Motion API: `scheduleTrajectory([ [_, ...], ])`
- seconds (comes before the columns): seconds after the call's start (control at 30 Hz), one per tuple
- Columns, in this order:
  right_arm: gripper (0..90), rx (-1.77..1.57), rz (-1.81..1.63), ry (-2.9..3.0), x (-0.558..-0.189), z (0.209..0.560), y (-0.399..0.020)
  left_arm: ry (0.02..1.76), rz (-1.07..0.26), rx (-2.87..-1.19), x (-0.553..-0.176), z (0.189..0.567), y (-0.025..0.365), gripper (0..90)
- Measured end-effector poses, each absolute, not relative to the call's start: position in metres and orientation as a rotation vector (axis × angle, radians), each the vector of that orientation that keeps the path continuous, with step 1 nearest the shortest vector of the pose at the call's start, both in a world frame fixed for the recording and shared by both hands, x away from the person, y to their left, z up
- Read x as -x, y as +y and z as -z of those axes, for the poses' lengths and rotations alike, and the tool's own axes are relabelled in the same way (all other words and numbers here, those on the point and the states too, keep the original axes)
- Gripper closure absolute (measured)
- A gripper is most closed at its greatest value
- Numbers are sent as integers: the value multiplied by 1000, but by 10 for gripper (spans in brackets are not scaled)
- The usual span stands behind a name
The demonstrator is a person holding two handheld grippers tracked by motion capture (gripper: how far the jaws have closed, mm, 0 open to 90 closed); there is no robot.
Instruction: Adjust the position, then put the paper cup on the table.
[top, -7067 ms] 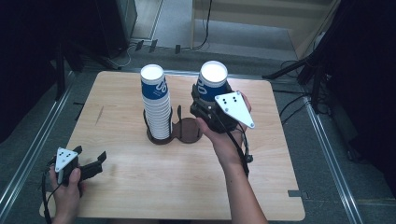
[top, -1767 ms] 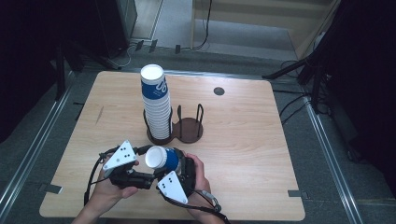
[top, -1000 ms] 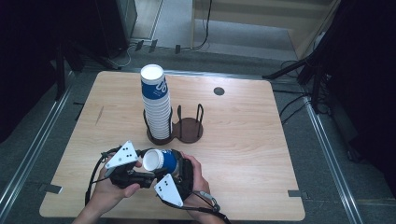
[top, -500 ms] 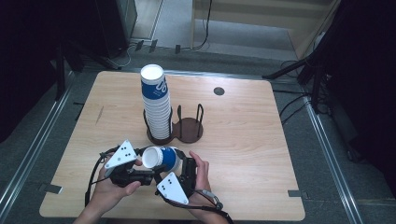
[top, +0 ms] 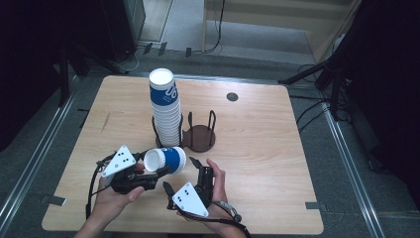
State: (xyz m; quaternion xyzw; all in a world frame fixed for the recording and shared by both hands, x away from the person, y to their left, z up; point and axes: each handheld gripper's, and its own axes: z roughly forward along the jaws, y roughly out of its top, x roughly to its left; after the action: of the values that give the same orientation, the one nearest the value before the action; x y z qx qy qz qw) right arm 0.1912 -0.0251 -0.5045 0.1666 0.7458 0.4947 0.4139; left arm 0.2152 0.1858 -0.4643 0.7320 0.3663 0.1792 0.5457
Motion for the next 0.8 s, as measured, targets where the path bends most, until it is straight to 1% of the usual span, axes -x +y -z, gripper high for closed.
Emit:
scheduleTrajectory([
  [0.13, 0, -429, -1250, 1865, -191, 504, -26, 882, -467, -1735, -217, 465, 188, 281],
  [0.23, 0, -441, -1253, 1862, -190, 503, -27, 899, -474, -1719, -218, 465, 191, 281],
  [0.57, 0, -500, -1272, 1840, -195, 499, -35, 932, -430, -1645, -222, 467, 198, 280],
  [0.8, 0, -593, -1283, 1810, -200, 495, -42, 926, -470, -1614, -222, 468, 198, 280],
])
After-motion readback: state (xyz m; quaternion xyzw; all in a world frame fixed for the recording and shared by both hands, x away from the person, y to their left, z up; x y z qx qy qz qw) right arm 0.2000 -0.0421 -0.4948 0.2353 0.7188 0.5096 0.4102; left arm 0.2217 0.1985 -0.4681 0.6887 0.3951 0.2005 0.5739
